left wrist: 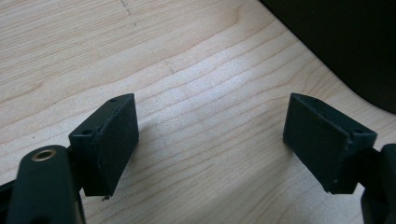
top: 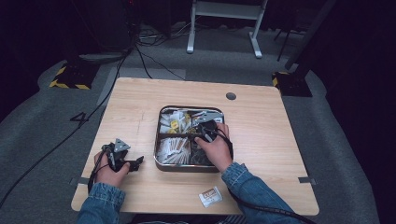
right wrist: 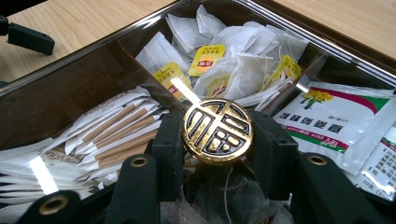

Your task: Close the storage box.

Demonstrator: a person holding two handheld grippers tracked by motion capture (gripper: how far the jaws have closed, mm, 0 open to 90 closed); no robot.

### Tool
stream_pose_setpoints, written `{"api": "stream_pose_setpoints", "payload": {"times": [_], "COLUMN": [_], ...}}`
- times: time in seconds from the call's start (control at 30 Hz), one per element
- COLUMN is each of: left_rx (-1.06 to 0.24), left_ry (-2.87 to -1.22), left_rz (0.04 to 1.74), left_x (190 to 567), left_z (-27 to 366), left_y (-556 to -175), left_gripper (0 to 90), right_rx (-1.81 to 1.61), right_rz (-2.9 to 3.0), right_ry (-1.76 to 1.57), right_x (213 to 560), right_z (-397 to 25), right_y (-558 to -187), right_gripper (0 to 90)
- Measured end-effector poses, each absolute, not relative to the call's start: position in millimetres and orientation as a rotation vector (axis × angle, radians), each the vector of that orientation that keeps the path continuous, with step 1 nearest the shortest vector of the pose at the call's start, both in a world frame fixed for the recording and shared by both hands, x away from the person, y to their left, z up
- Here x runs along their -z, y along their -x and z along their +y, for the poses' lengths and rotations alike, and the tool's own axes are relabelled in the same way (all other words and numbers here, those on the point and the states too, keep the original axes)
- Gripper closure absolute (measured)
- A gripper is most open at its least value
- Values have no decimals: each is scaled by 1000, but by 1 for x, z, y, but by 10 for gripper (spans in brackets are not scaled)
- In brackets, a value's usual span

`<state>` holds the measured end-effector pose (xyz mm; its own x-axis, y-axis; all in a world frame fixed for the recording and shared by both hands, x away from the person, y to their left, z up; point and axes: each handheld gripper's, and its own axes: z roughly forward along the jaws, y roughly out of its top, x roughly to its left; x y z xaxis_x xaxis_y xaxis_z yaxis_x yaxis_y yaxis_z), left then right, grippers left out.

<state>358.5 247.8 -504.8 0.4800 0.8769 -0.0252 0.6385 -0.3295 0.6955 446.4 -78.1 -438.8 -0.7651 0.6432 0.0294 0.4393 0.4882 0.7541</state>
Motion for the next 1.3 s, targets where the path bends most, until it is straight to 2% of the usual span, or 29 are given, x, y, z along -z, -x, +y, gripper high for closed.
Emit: {"api": "stream_pose_setpoints", "payload": {"times": [1.3], "left_rx": [-470], "left_ry": [-2084], "left_rz": [1242], "left_x": [505], "left_z": [247], "left_y": [-360], "left_gripper": [185], "right_rx": [-1146], "right_rz": [2457], "right_ry": [-826], "right_x": [438], "right_z": [-80], "right_y": [-451], "right_gripper": [584]}}
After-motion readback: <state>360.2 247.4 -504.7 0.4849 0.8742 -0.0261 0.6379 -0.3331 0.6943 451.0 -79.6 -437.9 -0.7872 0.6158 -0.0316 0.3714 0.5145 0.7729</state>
